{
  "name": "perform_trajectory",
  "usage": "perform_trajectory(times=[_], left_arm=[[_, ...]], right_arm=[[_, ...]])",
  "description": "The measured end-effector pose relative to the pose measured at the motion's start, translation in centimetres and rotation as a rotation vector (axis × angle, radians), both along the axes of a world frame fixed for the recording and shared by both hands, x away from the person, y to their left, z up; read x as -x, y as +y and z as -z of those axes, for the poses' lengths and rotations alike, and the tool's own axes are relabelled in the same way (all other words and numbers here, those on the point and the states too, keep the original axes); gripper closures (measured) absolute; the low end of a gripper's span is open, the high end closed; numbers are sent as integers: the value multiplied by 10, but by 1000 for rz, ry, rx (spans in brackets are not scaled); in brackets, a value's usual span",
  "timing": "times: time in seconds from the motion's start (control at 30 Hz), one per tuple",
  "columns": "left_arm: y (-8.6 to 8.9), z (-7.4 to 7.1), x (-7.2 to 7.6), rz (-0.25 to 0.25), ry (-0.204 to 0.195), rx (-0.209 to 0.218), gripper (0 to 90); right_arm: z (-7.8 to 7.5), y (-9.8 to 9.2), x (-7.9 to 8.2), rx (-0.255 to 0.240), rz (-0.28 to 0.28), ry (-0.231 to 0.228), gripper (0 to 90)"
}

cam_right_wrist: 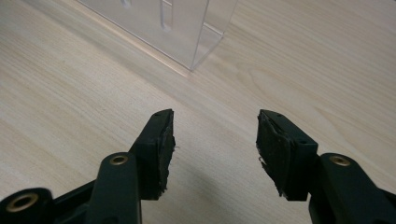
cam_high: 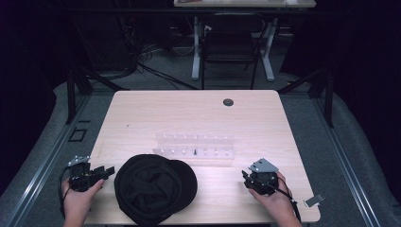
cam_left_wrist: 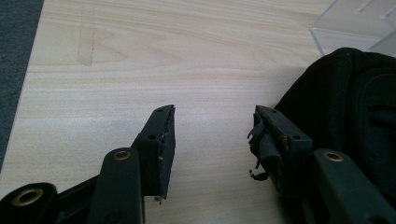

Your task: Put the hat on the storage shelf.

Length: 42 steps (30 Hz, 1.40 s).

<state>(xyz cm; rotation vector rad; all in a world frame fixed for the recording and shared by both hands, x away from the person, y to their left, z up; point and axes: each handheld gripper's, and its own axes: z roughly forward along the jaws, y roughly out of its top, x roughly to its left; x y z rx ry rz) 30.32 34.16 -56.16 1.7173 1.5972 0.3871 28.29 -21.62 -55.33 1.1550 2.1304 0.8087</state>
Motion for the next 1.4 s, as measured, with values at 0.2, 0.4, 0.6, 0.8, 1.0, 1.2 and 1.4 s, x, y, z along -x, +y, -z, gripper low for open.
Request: perform_trajectory(times=[0.2, 0.4, 0.6, 0.8, 1.0, 1.2, 1.4], left_arm=[[-1, -1, -1, 4, 10, 6, 505], [-2, -1, -2, 11, 13, 6, 516], [-4, -9, 1, 30, 6, 16, 522], [-7, -18, 2, 53, 30, 42, 541], [-6, -32, 7, 74, 98, 113, 565], [-6, -41, 9, 89, 153, 163, 576], [-8, -43, 9, 95, 232, 176, 591]], right_arm=[[0, -3, 1, -12, 0, -7, 497], [0, -7, 0, -44, 10, 1, 525], [-2, -6, 2, -49, -6, 7, 540], [-2, -6, 1, -53, -11, 12, 539], [-2, -6, 1, -62, -7, 29, 537], [-1, -7, 0, -78, -11, 48, 538], [-2, -6, 1, -77, -11, 48, 537]])
